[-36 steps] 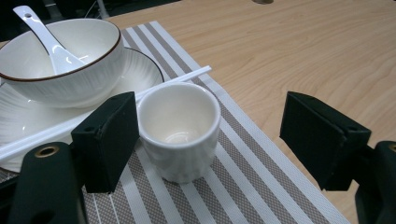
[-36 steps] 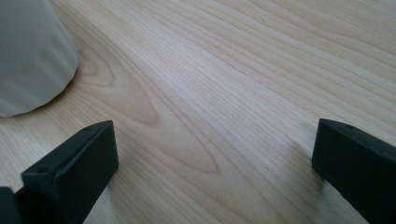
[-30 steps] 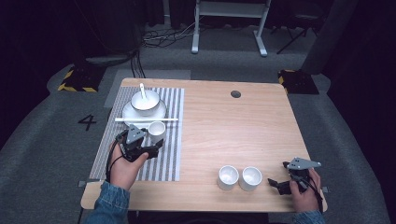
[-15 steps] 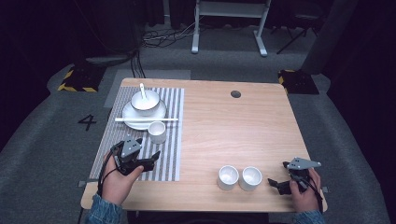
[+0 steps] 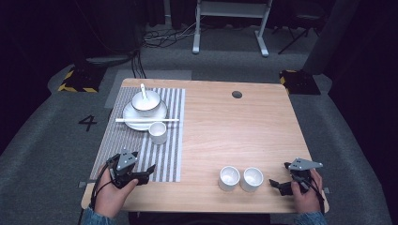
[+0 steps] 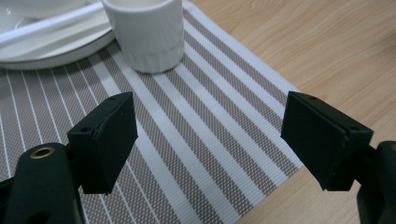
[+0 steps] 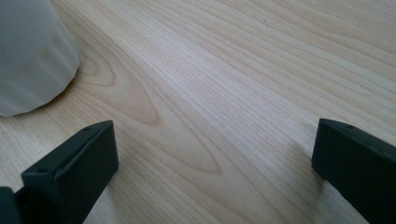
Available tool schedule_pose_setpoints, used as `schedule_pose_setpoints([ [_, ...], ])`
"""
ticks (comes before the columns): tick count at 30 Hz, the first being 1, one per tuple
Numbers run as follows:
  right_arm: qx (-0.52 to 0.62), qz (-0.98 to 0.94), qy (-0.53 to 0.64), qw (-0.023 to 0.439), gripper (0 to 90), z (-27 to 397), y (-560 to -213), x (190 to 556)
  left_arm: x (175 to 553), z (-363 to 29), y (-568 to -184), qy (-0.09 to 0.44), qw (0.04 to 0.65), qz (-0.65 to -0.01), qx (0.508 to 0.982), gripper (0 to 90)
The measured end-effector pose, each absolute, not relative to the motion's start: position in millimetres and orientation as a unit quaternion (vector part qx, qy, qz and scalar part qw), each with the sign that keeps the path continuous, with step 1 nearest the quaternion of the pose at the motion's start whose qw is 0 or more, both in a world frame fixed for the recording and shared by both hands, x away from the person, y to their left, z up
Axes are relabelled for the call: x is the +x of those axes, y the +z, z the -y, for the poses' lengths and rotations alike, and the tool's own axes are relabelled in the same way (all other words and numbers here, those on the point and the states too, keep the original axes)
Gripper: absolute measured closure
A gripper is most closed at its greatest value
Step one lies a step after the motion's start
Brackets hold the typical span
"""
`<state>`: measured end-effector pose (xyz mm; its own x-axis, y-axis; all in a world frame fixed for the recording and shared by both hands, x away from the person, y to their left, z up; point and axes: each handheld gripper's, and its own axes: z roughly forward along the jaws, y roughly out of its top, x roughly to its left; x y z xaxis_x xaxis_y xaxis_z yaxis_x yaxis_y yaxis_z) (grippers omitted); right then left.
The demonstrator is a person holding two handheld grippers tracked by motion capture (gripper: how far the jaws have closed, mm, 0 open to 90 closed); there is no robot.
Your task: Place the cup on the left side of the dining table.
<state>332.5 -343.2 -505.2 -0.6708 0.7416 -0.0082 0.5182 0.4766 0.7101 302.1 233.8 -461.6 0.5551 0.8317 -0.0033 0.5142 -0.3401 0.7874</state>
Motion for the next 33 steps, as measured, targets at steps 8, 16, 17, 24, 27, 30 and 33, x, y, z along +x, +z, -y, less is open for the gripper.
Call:
schedule_pose_setpoints([
  [8,0.373,-0.844,0.350,0.160,0.4,343.2,-505.2,332.4,294.1,-245.0,-478.7,0.192,0.370,-0.437,0.797,19.0],
  [16,0.373,-0.844,0.350,0.160,0.4,343.2,-505.2,332.5,289.0,-252.1,-494.7,0.183,0.347,-0.448,0.803,18.1],
  [17,0.373,-0.844,0.350,0.160,0.4,343.2,-505.2,332.5,288.6,-252.7,-495.9,0.180,0.346,-0.449,0.804,17.9],
  [24,0.373,-0.844,0.350,0.160,0.4,343.2,-505.2,332.4,287.1,-249.4,-503.7,0.170,0.330,-0.449,0.813,15.6],
  [27,0.373,-0.844,0.350,0.160,0.4,343.2,-505.2,332.3,286.7,-248.8,-503.7,0.173,0.327,-0.450,0.813,15.4],
  [30,0.372,-0.845,0.350,0.161,0.5,343.2,-505.1,332.2,286.1,-248.5,-504.0,0.175,0.327,-0.453,0.811,15.3],
  [33,0.373,-0.844,0.350,0.160,0.5,343.2,-505.2,332.3,286.4,-248.7,-504.0,0.174,0.328,-0.453,0.811,15.1],
])
